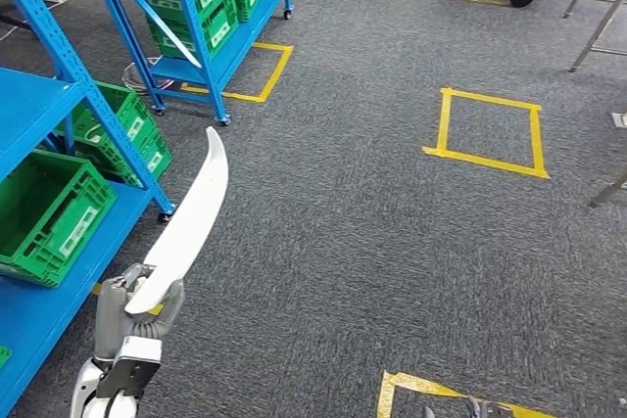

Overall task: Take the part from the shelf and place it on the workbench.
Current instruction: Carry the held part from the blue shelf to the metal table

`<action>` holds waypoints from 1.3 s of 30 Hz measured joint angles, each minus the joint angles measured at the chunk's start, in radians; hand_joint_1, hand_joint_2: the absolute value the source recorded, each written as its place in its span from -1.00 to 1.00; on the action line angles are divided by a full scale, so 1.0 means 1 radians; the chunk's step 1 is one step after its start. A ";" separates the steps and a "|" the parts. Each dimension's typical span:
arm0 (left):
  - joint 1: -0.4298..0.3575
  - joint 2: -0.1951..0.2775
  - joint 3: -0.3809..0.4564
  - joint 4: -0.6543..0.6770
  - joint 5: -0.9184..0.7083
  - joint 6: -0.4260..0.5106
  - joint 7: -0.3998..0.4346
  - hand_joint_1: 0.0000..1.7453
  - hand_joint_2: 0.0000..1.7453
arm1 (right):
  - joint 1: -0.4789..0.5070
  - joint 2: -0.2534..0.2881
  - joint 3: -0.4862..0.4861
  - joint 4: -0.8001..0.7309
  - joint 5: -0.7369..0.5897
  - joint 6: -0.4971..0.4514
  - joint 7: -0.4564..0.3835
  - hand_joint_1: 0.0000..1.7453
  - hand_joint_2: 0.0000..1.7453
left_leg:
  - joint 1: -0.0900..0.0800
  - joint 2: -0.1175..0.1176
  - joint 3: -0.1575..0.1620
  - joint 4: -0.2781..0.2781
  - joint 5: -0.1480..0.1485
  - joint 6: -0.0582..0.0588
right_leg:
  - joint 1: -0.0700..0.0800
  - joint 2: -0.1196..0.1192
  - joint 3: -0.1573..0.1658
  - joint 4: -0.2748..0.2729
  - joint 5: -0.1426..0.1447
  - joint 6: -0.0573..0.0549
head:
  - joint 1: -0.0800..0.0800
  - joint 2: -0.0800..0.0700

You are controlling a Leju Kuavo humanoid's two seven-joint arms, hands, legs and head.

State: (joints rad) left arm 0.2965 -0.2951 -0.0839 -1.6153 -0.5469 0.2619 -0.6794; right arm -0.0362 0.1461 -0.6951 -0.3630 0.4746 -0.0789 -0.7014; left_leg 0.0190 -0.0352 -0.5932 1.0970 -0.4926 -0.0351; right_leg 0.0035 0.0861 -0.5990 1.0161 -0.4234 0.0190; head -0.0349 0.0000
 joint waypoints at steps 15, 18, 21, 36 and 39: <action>0.002 -0.015 0.004 0.005 -0.008 -0.007 0.000 1.00 1.00 | 0.007 0.000 -0.001 -0.006 0.000 -0.009 0.000 -1.00 1.00 | -0.006 0.091 0.045 -0.088 0.013 0.040 | -0.007 -0.117 -0.054 0.107 -0.044 0.045 | 0.017 0.000; 0.001 -0.016 0.004 0.005 -0.009 -0.008 0.000 1.00 1.00 | 0.003 0.000 -0.002 -0.006 0.000 -0.009 0.000 -1.00 1.00 | -0.012 0.112 0.050 -0.087 0.008 0.025 | 0.000 -0.143 -0.003 0.017 -0.021 0.029 | 0.015 0.000; 0.000 -0.018 0.003 0.006 -0.015 -0.009 0.000 1.00 1.00 | 0.006 0.000 -0.005 -0.006 -0.002 -0.009 0.000 -1.00 1.00 | -0.007 0.112 0.049 -0.080 -0.004 0.009 | -0.001 -0.111 -0.005 0.011 -0.013 0.011 | 0.014 0.000; 0.001 -0.027 0.012 0.019 -0.022 -0.015 0.000 1.00 1.00 | 0.014 0.000 -0.018 -0.007 0.016 -0.008 0.000 -1.00 1.00 | 0.002 -0.007 0.025 -0.081 0.024 0.027 | -0.013 0.024 -0.022 0.013 -0.007 0.033 | 0.003 0.000; 0.016 -0.028 0.022 0.013 0.009 -0.013 0.000 1.00 1.00 | 0.010 0.005 -0.016 -0.006 0.049 -0.015 0.000 -1.00 1.00 | 0.001 0.025 0.028 -0.084 0.025 0.044 | -0.009 -0.054 -0.086 0.142 -0.076 0.042 | 0.014 0.000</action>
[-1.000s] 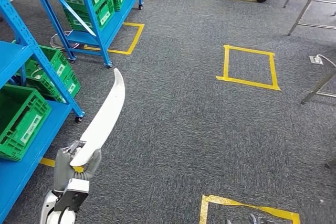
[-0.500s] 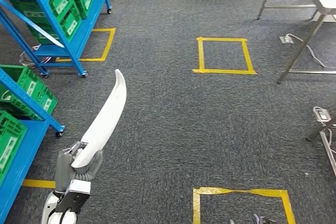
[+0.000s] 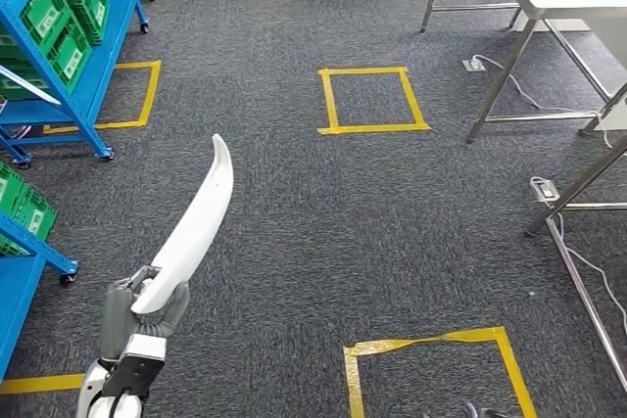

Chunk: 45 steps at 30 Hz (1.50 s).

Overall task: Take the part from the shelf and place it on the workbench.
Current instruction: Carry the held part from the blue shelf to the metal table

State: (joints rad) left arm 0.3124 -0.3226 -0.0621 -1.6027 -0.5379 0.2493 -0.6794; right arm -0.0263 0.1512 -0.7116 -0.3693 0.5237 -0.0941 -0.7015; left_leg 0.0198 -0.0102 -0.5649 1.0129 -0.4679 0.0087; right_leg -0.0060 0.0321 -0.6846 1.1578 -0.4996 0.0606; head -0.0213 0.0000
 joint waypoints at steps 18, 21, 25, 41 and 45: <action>0.054 0.044 0.072 -0.052 0.121 0.007 0.000 1.00 1.00 | -0.037 0.051 0.018 0.015 0.077 -0.061 0.000 -1.00 1.00 | -0.005 0.014 -0.107 0.244 -0.132 -0.051 | 0.006 0.008 0.087 -0.137 0.065 -0.055 | -0.012 0.000; 0.063 0.072 0.088 -0.065 0.162 0.021 0.000 1.00 1.00 | -0.051 0.080 0.026 0.027 0.106 -0.081 0.000 -1.00 1.00 | -0.002 0.004 -0.087 0.176 -0.054 -0.052 | 0.003 0.047 0.091 -0.136 0.065 -0.052 | -0.015 0.000; 0.065 0.091 0.091 -0.074 0.171 0.032 0.000 1.00 1.00 | -0.066 0.094 0.028 0.033 0.121 -0.083 0.001 -1.00 1.00 | 0.007 -0.065 -0.010 0.003 0.009 -0.046 | 0.004 0.083 0.077 -0.128 0.063 -0.032 | -0.019 0.000; 0.014 0.050 0.016 -0.051 0.032 0.009 0.000 1.00 1.00 | -0.016 0.070 -0.013 -0.027 0.049 0.022 0.001 -1.00 1.00 | -0.008 0.095 0.019 -0.002 -0.012 -0.027 | 0.013 -0.065 0.086 -0.122 0.051 -0.024 | -0.009 0.000; 0.000 0.038 0.005 -0.039 0.034 0.000 0.000 1.00 1.00 | -0.006 0.063 -0.027 -0.043 0.044 0.025 0.001 -1.00 1.00 | -0.001 0.055 -0.005 0.058 -0.059 -0.045 | 0.006 -0.028 0.089 -0.132 0.059 -0.046 | -0.012 0.000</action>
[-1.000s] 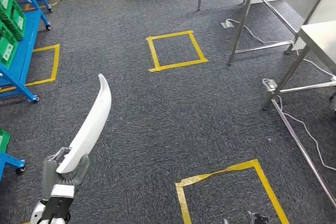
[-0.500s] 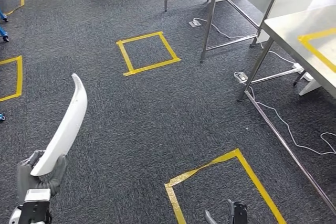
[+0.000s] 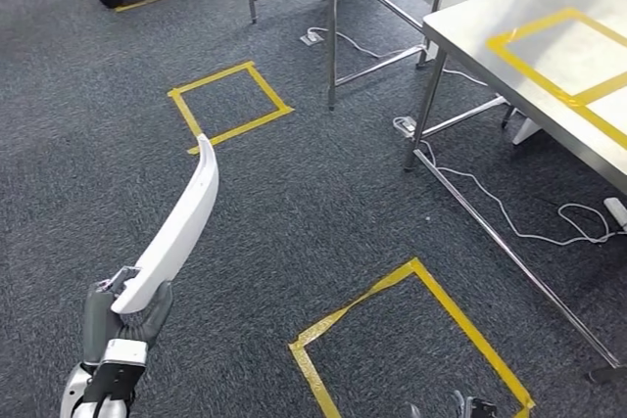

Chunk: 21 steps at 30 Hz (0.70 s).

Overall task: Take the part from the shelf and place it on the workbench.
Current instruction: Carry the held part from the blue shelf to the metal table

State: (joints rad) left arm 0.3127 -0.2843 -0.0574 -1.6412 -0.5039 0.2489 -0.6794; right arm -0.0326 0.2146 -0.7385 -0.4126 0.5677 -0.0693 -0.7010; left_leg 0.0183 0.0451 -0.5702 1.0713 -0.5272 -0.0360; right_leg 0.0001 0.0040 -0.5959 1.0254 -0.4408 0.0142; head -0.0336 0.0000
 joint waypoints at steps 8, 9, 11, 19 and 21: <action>-0.005 -0.005 -0.005 0.019 0.002 -0.001 0.000 1.00 1.00 | 0.001 -0.004 -0.009 -0.007 0.002 0.004 0.000 -1.00 1.00 | 0.002 -0.080 -0.035 0.025 0.049 0.009 | 0.000 0.096 0.000 0.003 0.002 0.001 | -0.006 0.000; -0.007 -0.006 -0.006 0.020 0.002 -0.001 0.000 1.00 1.00 | 0.000 -0.004 -0.010 -0.008 0.003 0.005 0.000 -1.00 1.00 | 0.003 -0.097 -0.012 -0.024 0.063 0.011 | 0.000 0.106 -0.003 0.004 0.003 0.006 | -0.006 0.000; -0.009 -0.008 -0.007 0.021 0.005 -0.001 0.000 1.00 1.00 | 0.002 -0.005 -0.010 -0.009 0.004 0.006 0.000 -1.00 1.00 | 0.002 -0.109 0.001 -0.059 0.065 0.018 | -0.001 0.123 -0.011 0.002 0.007 0.019 | -0.006 0.000; -0.013 -0.010 -0.006 0.022 0.024 -0.008 0.000 1.00 1.00 | -0.002 -0.007 -0.012 -0.009 0.019 0.007 0.000 -1.00 1.00 | -0.006 -0.020 0.005 -0.067 0.067 0.052 | -0.002 0.006 -0.160 0.281 -0.127 0.048 | 0.008 0.000; -0.014 -0.010 -0.005 0.022 0.027 -0.010 0.000 1.00 1.00 | -0.001 -0.007 -0.012 -0.009 0.022 0.007 0.000 -1.00 1.00 | -0.006 0.001 0.009 -0.067 0.064 0.050 | -0.002 -0.003 -0.129 0.229 -0.088 0.048 | 0.008 0.000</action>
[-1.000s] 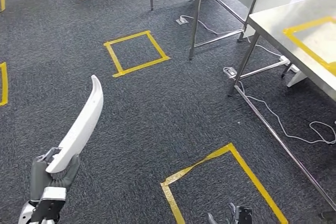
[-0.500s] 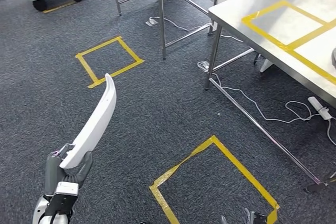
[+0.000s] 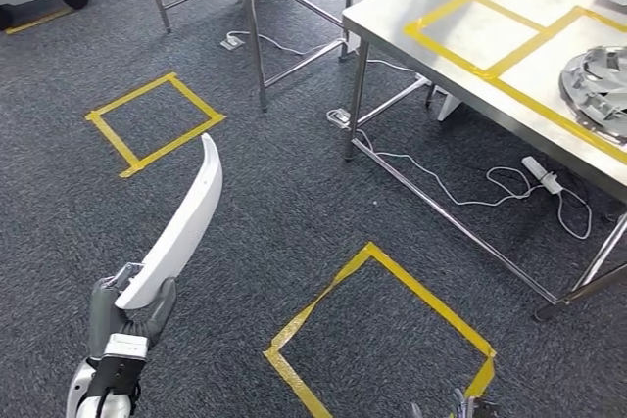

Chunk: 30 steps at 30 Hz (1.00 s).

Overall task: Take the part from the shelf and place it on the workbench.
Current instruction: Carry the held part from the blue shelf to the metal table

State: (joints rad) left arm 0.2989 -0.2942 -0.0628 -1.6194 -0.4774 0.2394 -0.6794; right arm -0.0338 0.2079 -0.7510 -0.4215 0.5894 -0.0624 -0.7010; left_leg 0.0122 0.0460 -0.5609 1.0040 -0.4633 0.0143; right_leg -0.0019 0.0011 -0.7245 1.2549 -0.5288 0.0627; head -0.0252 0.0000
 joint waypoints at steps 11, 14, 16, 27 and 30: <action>-0.003 0.001 0.000 0.000 0.008 -0.002 0.000 1.00 1.00 | -0.012 0.000 -0.001 0.000 0.007 -0.001 -0.001 -1.00 1.00 | 0.000 -0.025 -0.053 0.158 -0.107 -0.050 | 0.000 0.012 0.129 -0.234 0.092 -0.053 | -0.013 0.000; -0.002 0.004 0.003 0.000 0.020 -0.003 0.000 1.00 1.00 | -0.013 0.000 -0.001 0.000 0.013 -0.003 -0.001 -1.00 1.00 | 0.000 -0.041 -0.122 0.278 -0.131 -0.052 | -0.001 0.046 0.128 -0.234 0.093 -0.055 | -0.015 0.000; -0.002 0.006 0.004 0.000 0.032 -0.006 0.000 1.00 1.00 | -0.014 0.000 -0.001 0.002 0.020 -0.006 -0.001 -1.00 1.00 | 0.003 -0.052 -0.085 0.190 -0.063 -0.051 | -0.004 0.072 0.129 -0.233 0.094 -0.051 | -0.015 0.000; 0.018 0.041 0.044 -0.033 0.130 -0.013 0.000 1.00 1.00 | -0.056 0.028 0.021 0.046 0.104 -0.055 0.000 -1.00 1.00 | 0.007 -0.049 0.000 0.000 0.002 -0.008 | -0.004 0.011 0.001 -0.019 -0.006 -0.002 | 0.003 0.000; 0.022 0.054 0.063 -0.037 0.142 -0.032 0.000 1.00 1.00 | -0.064 0.037 0.030 0.060 0.109 -0.060 0.000 -1.00 1.00 | 0.004 -0.025 0.002 0.000 -0.001 -0.007 | -0.007 0.004 -0.018 0.040 -0.007 -0.002 | 0.002 0.000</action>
State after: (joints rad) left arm 0.3204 -0.2397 0.0003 -1.6563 -0.3351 0.2072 -0.6794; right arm -0.0975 0.2450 -0.7207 -0.3616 0.6986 -0.1228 -0.7012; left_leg 0.0161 0.0210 -0.5584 1.0042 -0.4639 0.0069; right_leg -0.0086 0.0054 -0.7427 1.2947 -0.5362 0.0611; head -0.0228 0.0000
